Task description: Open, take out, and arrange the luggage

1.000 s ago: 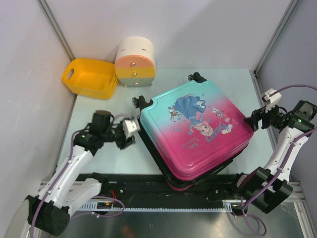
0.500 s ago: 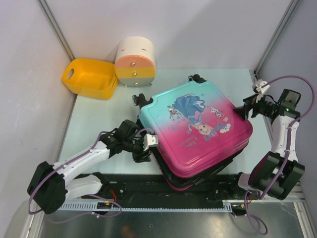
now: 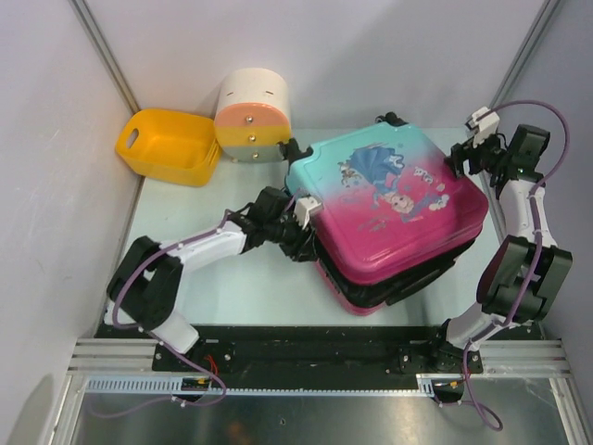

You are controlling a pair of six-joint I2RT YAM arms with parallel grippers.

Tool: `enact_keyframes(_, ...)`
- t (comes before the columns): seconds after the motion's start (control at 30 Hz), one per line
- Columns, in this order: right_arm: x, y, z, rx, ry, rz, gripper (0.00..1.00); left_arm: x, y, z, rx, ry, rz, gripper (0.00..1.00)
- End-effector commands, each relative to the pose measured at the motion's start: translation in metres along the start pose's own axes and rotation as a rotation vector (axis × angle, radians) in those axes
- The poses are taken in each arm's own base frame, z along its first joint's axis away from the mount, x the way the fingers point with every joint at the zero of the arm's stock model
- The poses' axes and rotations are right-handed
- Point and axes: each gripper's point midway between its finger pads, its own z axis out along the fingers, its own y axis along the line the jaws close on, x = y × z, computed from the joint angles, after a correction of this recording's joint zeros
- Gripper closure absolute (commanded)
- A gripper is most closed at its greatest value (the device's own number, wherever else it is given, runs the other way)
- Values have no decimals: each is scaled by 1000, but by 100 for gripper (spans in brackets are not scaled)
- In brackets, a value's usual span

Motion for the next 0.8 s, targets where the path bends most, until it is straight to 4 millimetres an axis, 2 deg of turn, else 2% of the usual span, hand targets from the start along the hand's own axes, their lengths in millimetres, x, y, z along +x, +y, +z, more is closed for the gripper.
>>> enact_keyframes(0.0,109,-12,-2,159,388,235,14,-104,60,-4,-171,-329,-106,48)
enact_keyframes(0.03,97,-22,-4,194,357,246,12,-109,61,-9,-166,-344,-127,46)
enact_keyframes(0.1,62,-49,-18,268,272,229,7,-110,55,-20,-149,-346,-125,39)
enact_keyframes(0.17,42,-56,-30,286,238,230,6,-107,39,-39,-142,-359,-134,33)
enact_keyframes(0.2,18,-62,-42,309,199,200,5,-104,37,-45,-157,-363,-162,24)
enact_keyframes(0.27,2,-56,-52,317,179,207,4,-95,32,-61,-197,-354,-272,19)
enact_keyframes(0.3,-15,-50,-61,318,149,192,3,-93,40,-66,-259,-356,-315,17)
enact_keyframes(0.33,-21,-44,-65,318,141,200,2,-96,41,-71,-279,-366,-363,16)
enact_keyframes(0.37,-29,-40,-68,326,126,220,1,-90,45,-74,-308,-351,-412,15)
enact_keyframes(0.4,-44,-34,-74,331,102,202,0,-88,50,-75,-347,-355,-452,15)
enact_keyframes(0.5,-63,-12,-81,276,64,181,0,-83,59,-70,-377,-341,-557,14)
enact_keyframes(0.6,-84,23,-86,210,54,91,0,-81,70,-61,-402,-324,-627,14)
enact_keyframes(0.63,-95,44,-89,173,44,57,0,-83,75,-60,-415,-331,-646,14)
enact_keyframes(0.7,-99,67,-89,128,44,8,0,-83,81,-58,-430,-326,-657,14)
enact_keyframes(0.73,-107,93,-93,69,32,-20,0,-80,87,-53,-440,-315,-672,14)
enact_keyframes(0.77,-106,108,-92,29,35,-27,0,-78,91,-52,-448,-312,-681,15)
